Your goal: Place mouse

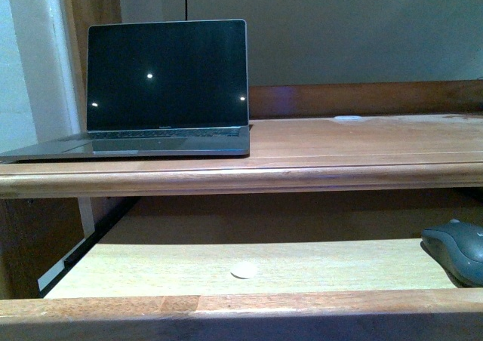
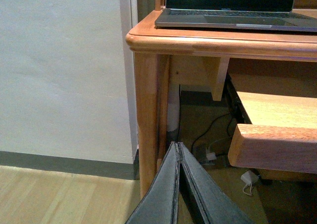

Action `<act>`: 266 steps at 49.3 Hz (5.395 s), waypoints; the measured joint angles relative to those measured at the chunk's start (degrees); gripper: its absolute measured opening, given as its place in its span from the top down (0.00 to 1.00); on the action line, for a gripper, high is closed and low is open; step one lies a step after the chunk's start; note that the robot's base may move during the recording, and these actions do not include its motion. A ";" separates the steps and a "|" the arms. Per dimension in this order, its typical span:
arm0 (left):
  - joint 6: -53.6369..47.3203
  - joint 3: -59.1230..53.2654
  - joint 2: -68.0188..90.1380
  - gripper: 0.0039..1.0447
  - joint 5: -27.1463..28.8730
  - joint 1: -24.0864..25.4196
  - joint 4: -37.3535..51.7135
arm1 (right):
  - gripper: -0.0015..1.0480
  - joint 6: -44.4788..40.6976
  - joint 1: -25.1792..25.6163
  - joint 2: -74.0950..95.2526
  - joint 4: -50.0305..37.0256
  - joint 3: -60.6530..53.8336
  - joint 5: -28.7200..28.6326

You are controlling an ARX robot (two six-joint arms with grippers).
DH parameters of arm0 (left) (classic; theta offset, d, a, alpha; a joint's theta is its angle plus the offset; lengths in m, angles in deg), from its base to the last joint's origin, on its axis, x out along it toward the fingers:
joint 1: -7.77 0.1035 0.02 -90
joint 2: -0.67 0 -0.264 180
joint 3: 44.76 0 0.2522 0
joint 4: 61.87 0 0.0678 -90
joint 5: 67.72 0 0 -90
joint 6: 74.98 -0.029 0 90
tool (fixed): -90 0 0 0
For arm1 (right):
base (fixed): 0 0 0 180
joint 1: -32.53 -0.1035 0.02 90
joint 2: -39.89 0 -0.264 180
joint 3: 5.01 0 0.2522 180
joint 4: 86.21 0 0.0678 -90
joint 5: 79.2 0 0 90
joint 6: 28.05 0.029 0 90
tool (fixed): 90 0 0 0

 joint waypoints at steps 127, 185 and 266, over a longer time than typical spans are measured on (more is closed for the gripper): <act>0.04 -6.54 -5.79 0.07 -0.83 0.44 1.18 | 0.07 -1.16 -23.69 51.25 18.18 38.53 13.77; 0.04 -6.54 -5.79 0.07 -0.83 0.44 1.18 | 0.47 4.00 -20.50 38.27 26.62 48.33 9.35; 0.04 -6.54 -5.79 0.07 -0.83 0.44 1.18 | 0.47 4.50 -28.37 90.05 33.27 100.41 27.65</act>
